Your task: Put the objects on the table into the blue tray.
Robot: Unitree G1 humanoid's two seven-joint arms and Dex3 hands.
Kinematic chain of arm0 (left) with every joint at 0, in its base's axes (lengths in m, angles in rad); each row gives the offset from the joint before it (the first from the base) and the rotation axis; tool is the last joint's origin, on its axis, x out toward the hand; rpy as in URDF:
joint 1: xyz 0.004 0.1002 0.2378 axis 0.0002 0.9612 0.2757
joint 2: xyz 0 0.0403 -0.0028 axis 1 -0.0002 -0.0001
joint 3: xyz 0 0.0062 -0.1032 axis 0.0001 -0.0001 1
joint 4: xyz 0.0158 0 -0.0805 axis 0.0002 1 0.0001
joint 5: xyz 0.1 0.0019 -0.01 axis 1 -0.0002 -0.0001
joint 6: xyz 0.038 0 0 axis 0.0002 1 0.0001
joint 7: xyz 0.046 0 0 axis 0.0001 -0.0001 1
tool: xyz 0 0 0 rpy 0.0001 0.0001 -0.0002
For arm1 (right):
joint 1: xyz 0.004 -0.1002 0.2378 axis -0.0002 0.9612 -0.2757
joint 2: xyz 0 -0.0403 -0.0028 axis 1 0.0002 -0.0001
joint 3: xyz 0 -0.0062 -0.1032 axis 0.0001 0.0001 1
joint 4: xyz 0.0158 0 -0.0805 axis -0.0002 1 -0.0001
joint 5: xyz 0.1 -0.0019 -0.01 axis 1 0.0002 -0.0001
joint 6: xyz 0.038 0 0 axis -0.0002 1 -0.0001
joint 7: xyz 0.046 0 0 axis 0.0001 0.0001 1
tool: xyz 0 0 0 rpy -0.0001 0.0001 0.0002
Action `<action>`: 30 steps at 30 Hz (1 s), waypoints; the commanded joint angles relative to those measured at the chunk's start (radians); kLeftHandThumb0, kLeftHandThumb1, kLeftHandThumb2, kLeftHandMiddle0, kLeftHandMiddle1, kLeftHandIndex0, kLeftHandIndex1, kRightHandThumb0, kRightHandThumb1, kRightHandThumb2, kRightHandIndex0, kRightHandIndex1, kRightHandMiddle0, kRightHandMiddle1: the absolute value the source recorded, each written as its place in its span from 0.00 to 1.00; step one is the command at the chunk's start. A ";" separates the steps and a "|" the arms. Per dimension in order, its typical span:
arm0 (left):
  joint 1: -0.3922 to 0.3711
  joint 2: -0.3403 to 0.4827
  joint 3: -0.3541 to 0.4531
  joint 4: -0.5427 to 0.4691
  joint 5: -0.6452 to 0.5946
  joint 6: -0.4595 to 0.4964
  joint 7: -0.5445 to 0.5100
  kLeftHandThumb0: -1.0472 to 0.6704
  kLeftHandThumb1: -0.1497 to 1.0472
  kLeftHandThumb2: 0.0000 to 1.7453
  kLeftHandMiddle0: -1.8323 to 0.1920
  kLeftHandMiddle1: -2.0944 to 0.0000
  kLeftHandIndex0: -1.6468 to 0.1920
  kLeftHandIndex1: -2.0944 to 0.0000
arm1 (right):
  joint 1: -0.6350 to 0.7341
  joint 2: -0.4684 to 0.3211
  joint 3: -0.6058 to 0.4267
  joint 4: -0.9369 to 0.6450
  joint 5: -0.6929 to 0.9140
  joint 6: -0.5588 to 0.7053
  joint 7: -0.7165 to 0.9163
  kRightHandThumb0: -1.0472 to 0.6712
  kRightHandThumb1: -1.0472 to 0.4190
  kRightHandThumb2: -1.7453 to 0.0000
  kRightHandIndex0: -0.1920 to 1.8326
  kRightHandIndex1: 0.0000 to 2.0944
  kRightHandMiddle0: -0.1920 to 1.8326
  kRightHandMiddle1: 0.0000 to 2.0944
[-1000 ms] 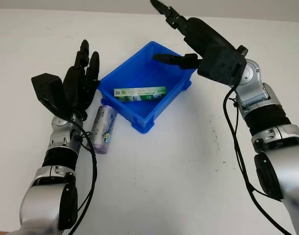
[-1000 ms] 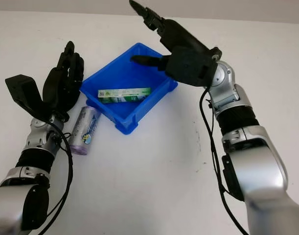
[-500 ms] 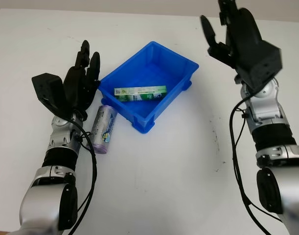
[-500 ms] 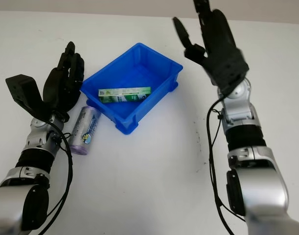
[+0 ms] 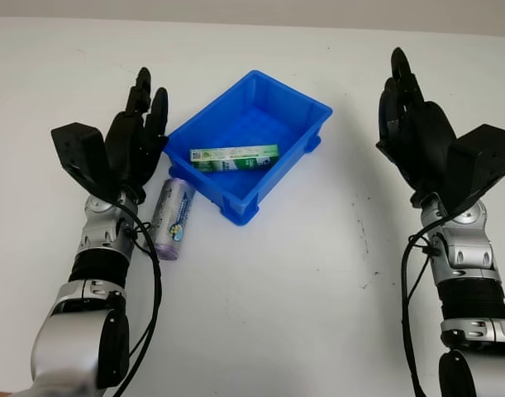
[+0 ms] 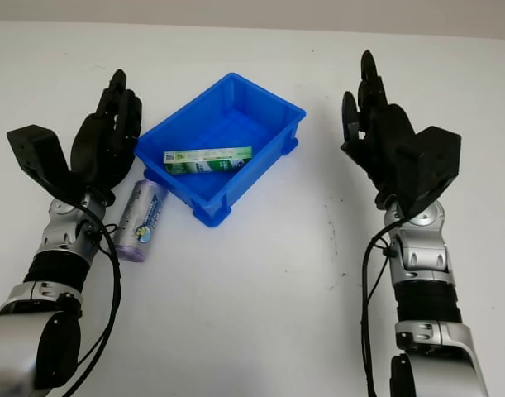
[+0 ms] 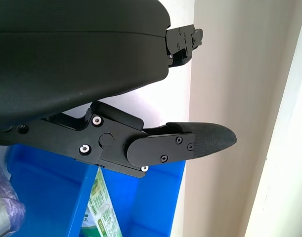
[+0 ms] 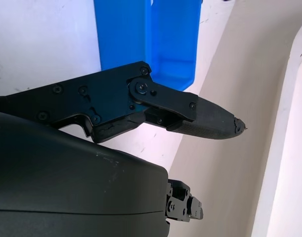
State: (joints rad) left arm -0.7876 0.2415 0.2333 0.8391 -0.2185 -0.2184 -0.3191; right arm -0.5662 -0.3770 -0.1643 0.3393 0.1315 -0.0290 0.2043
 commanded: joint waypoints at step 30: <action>0.199 0.437 -0.098 -0.681 0.110 -0.080 -0.433 0.43 0.93 0.03 0.92 0.98 0.90 0.98 | -0.017 0.050 0.001 0.051 -0.019 -0.030 0.005 0.16 0.00 0.61 0.00 0.00 0.00 0.00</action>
State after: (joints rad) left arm -0.5866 0.6530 0.1532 0.1687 -0.1266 -0.2622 -0.7394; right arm -0.5725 -0.3276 -0.1624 0.3918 0.1144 -0.0486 0.2124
